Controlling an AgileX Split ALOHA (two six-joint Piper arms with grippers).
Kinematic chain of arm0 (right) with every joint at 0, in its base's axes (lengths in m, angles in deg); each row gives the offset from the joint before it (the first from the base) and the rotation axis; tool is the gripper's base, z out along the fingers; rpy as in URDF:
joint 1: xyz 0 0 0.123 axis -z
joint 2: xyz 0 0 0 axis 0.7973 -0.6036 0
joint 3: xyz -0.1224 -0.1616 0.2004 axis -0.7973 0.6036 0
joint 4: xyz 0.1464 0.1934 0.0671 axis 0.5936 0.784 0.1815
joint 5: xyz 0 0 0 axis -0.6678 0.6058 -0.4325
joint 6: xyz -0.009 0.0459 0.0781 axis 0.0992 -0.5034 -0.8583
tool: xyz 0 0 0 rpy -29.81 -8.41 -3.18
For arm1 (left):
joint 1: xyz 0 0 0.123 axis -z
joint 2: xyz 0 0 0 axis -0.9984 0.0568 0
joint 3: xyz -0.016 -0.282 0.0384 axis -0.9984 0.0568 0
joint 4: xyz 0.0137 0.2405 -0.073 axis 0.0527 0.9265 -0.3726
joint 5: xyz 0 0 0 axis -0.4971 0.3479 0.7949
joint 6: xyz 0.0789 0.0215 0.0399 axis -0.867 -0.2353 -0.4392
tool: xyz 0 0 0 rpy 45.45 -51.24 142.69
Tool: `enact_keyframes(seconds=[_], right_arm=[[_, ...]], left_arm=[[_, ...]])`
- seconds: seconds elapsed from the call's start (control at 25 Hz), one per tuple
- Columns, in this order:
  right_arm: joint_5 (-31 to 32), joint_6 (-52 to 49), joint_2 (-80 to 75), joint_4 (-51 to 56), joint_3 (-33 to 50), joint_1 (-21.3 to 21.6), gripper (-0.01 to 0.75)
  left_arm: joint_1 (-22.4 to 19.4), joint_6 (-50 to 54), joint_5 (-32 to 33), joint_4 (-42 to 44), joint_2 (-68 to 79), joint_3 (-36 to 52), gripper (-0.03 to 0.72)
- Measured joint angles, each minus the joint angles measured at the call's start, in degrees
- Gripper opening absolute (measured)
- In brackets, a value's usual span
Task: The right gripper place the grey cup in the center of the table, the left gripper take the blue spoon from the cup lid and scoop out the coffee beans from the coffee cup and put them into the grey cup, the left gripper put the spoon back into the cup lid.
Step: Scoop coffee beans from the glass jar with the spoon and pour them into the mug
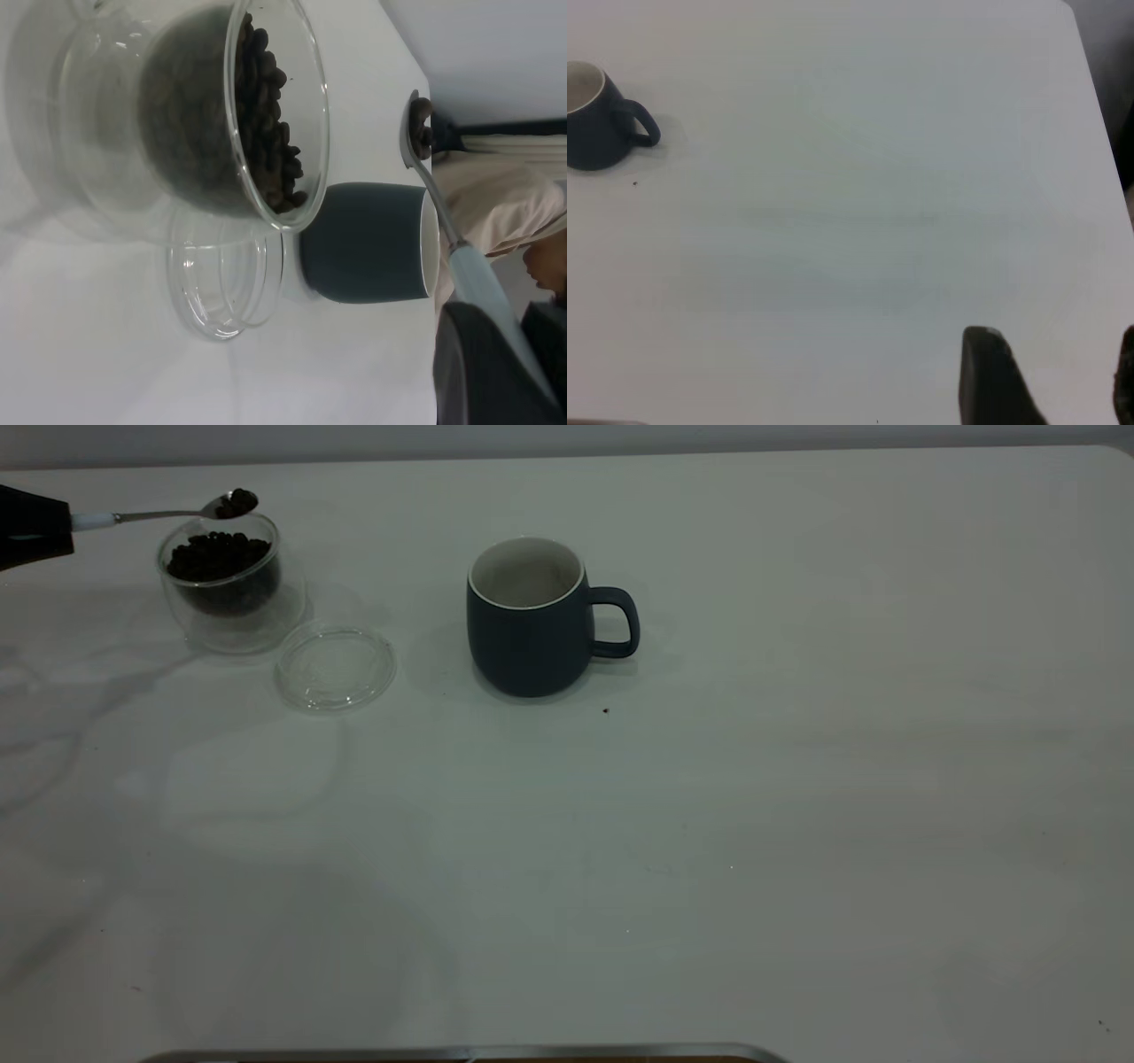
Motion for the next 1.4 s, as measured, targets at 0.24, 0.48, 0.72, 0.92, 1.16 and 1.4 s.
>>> enact_keyframes(seconds=[0.24, 0.48, 0.72, 0.92, 1.16, 1.4], right_arm=[[0.0, 0.0, 0.0, 0.0, 0.0, 0.0, 0.375], [0.0, 0.0, 0.0, 0.0, 0.0, 0.0, 0.375], [0.0, 0.05, 0.0, 0.0, 0.0, 0.0, 0.375], [0.0, 0.05, 0.0, 0.0, 0.0, 0.0, 0.375], [0.0, 0.05, 0.0, 0.0, 0.0, 0.0, 0.375], [0.0, 0.05, 0.0, 0.0, 0.0, 0.0, 0.375]], left_arm=[[1.54, 0.31, 0.0, 0.0, 0.0, 0.0, 0.133], [8.13, 0.32, 0.0, -0.29, 0.0, 0.0, 0.133], [14.06, 0.27, 0.0, -0.49, 0.0, 0.0, 0.133], [18.42, 0.27, 0.0, -3.02, 0.0, 0.0, 0.133], [22.5, -0.95, -1.12, -4.42, 0.0, 0.0, 0.133], [22.98, -3.07, -4.44, -4.59, 0.0, 0.0, 0.133]])
